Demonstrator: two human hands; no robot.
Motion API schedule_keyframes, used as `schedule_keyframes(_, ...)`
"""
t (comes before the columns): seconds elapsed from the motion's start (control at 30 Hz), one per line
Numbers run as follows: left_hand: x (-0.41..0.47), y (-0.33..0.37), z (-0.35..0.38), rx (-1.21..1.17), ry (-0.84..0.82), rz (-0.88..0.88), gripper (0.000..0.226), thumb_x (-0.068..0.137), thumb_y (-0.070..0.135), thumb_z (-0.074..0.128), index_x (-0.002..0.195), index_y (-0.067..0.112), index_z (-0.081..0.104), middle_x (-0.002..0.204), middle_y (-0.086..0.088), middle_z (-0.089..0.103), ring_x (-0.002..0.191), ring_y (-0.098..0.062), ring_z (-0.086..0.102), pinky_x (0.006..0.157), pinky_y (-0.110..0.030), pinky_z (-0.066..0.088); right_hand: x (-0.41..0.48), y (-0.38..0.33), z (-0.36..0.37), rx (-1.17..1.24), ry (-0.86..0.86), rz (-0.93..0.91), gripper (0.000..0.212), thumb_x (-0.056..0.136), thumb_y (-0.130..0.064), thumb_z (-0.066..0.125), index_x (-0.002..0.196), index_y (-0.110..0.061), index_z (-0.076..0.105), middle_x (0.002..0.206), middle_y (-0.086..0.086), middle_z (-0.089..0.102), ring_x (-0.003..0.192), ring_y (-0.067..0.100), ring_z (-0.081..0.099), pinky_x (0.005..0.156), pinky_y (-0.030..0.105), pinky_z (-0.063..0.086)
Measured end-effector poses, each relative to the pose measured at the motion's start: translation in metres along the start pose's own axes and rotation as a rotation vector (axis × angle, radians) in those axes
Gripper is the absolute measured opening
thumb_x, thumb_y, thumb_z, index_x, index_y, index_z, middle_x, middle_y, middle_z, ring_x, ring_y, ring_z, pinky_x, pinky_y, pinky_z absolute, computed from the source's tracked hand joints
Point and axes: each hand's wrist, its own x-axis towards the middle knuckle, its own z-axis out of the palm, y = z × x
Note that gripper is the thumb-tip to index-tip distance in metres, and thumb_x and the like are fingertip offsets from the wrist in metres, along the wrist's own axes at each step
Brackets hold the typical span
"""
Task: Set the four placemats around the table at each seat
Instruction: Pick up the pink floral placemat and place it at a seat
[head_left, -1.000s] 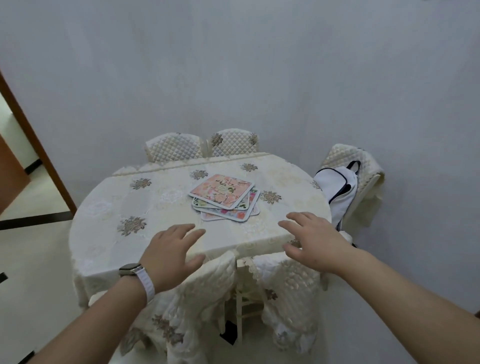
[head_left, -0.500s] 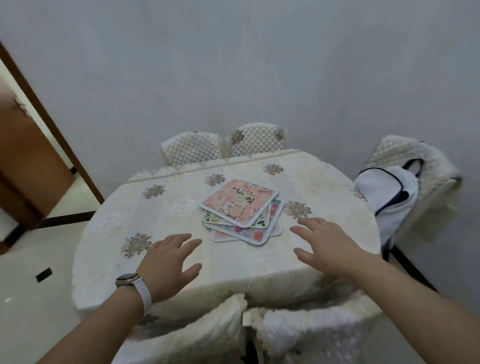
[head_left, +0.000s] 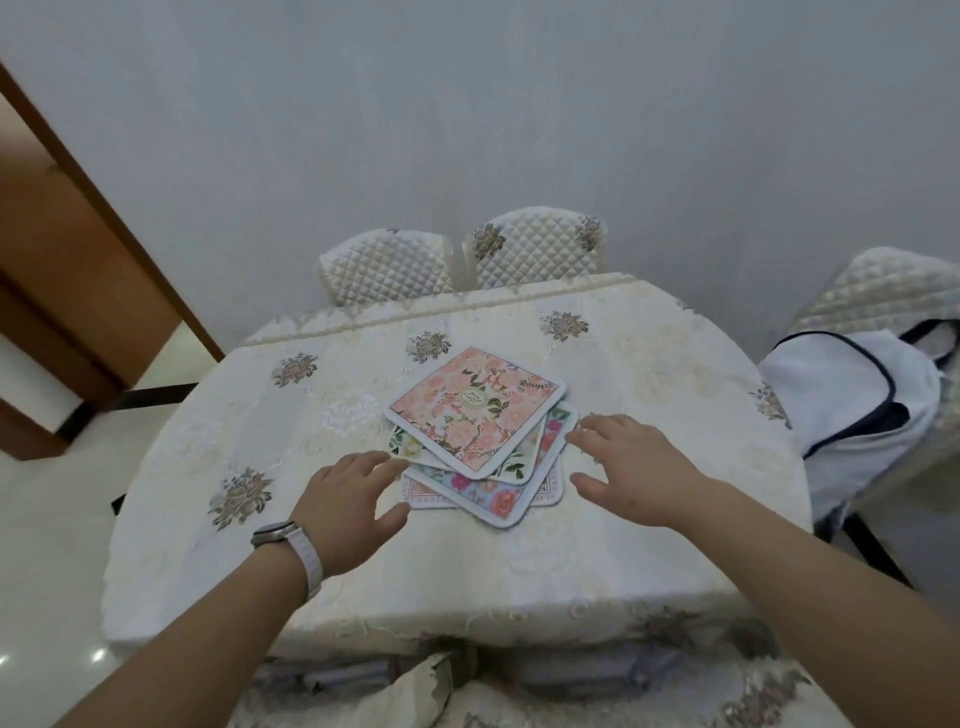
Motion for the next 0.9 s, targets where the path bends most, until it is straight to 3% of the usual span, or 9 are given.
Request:
schedule_keyframes(0.1,0.013,-0.006,0.020,-0.079,-0.085,-0.073,0.065,0.082,0.061,0.033,0.136,0.029,0.048,0.137,0.003,0.053,0.122,-0.021,0.048,0.094,-0.039,0.043,0.018,0.001,0.021,0.035,-0.035,-0.006,0.070,0.084,-0.062,0.025,0.143,-0.028,0.042,0.149,0.000,0.040,0.135,0.026,0.036,0.109,0.045,0.033)
schedule_keyframes(0.2,0.033,-0.007,0.040,-0.337,-0.151,-0.189,0.050,0.091,0.049,0.049,0.137,0.028,0.046,0.139,0.003,0.049,0.124,-0.020,0.045,0.099,-0.038,0.041,0.033,-0.004,0.041,0.070,-0.059,-0.010,0.057,0.094,-0.052,0.041,0.145,-0.025,0.041,0.151,0.001,0.038,0.136,0.026,0.034,0.109,0.046,0.032)
schedule_keyframes(0.33,0.066,-0.005,0.067,-0.559,-0.216,-0.258,0.043,0.093,0.037,0.054,0.134,0.026,0.050,0.136,0.001,0.051,0.122,-0.019,0.048,0.096,-0.031,0.038,0.053,-0.008,0.066,0.108,-0.127,0.046,0.057,0.095,-0.048,0.044,0.146,-0.024,0.040,0.151,0.003,0.039,0.135,0.026,0.036,0.108,0.047,0.034)
schedule_keyframes(0.57,0.113,-0.008,0.127,-0.893,-0.267,-0.515,0.032,0.092,0.031,0.053,0.122,0.022,0.055,0.113,-0.001,0.061,0.086,-0.011,0.059,0.076,-0.030,0.045,0.078,-0.006,0.120,0.263,-0.241,0.216,0.048,0.093,-0.040,0.048,0.137,-0.021,0.047,0.134,0.004,0.050,0.119,0.027,0.046,0.093,0.041,0.045)
schedule_keyframes(0.67,0.132,-0.011,0.144,-1.056,-0.246,-0.648,0.023,0.090,0.028,0.055,0.112,0.022,0.057,0.106,-0.002,0.063,0.085,-0.014,0.061,0.069,-0.030,0.048,0.090,-0.007,0.135,0.402,-0.259,0.320,0.049,0.093,-0.037,0.050,0.139,-0.020,0.047,0.133,0.005,0.049,0.121,0.027,0.046,0.096,0.042,0.044)
schedule_keyframes(0.73,0.146,-0.013,0.151,-1.222,-0.187,-0.779,0.016,0.087,0.027,0.057,0.101,0.020,0.060,0.098,-0.007,0.068,0.086,-0.025,0.065,0.073,-0.037,0.054,0.101,-0.007,0.144,0.484,-0.261,0.383,0.052,0.093,-0.036,0.051,0.141,-0.017,0.044,0.137,0.006,0.047,0.126,0.027,0.045,0.101,0.041,0.041)
schedule_keyframes(0.8,0.159,-0.019,0.160,-1.353,-0.148,-0.885,0.023,0.084,0.024,0.057,0.103,0.011,0.062,0.084,-0.009,0.069,0.077,-0.027,0.065,0.070,-0.040,0.053,0.112,-0.007,0.150,0.569,-0.241,0.450,0.051,0.095,-0.035,0.051,0.142,-0.016,0.042,0.141,0.006,0.044,0.127,0.025,0.045,0.102,0.039,0.040)
schedule_keyframes(0.9,0.177,-0.027,0.175,-1.481,-0.133,-0.965,0.039,0.080,0.025,0.057,0.105,-0.005,0.060,0.069,-0.004,0.062,0.062,-0.019,0.056,0.061,-0.031,0.045,0.133,-0.008,0.154,0.723,-0.168,0.550,0.051,0.096,-0.030,0.053,0.143,-0.015,0.042,0.140,0.007,0.046,0.122,0.021,0.050,0.101,0.038,0.042)
